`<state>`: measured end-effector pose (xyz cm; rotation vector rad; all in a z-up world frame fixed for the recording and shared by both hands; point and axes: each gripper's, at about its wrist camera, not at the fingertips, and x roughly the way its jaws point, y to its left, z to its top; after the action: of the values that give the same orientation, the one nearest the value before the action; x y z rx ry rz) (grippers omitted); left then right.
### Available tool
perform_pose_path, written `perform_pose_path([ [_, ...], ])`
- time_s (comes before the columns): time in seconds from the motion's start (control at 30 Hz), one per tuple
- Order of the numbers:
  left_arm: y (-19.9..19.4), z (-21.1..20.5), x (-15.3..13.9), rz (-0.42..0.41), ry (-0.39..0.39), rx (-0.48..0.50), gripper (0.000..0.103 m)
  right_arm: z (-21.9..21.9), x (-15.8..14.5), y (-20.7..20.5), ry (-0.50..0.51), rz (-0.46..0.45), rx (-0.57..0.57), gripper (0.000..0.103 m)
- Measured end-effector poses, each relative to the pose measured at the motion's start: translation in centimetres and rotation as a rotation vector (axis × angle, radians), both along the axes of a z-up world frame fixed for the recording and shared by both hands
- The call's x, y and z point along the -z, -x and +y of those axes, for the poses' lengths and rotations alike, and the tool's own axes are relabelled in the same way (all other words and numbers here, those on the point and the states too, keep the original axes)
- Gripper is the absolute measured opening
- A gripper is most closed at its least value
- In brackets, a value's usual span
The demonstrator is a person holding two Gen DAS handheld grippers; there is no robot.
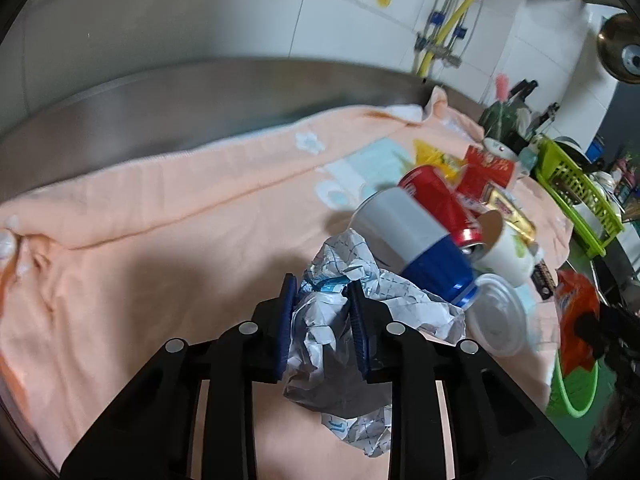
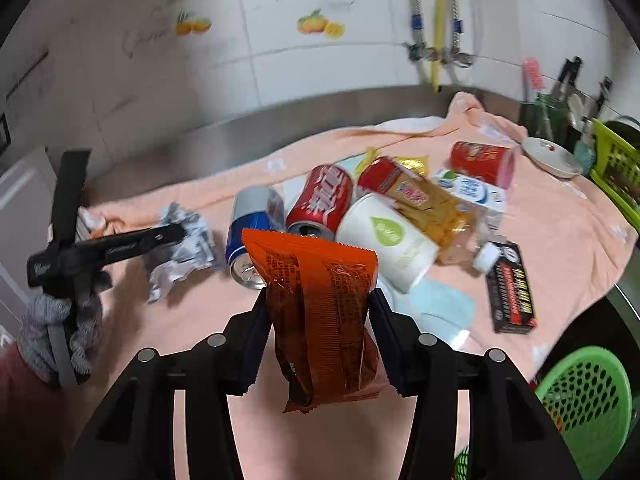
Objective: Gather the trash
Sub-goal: 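Carry foil and wrapper to the green basket and release both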
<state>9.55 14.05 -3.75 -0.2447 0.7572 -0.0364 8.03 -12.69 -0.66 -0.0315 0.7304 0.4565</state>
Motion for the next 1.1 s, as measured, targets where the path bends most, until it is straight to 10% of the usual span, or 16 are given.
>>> perform_pose_path([
  [0.53,4.8,-12.0,-8.3,-0.177,0.024,0.322,0.024,-20.0,3.0,5.1,0.042,0.058,0.477,0.048],
  [1.1,0.4,-37.0,-3.9,-0.039,-0.001,0.734,0.025,-30.9,5.1,9.9,0.001,0.081,0.674,0.069],
])
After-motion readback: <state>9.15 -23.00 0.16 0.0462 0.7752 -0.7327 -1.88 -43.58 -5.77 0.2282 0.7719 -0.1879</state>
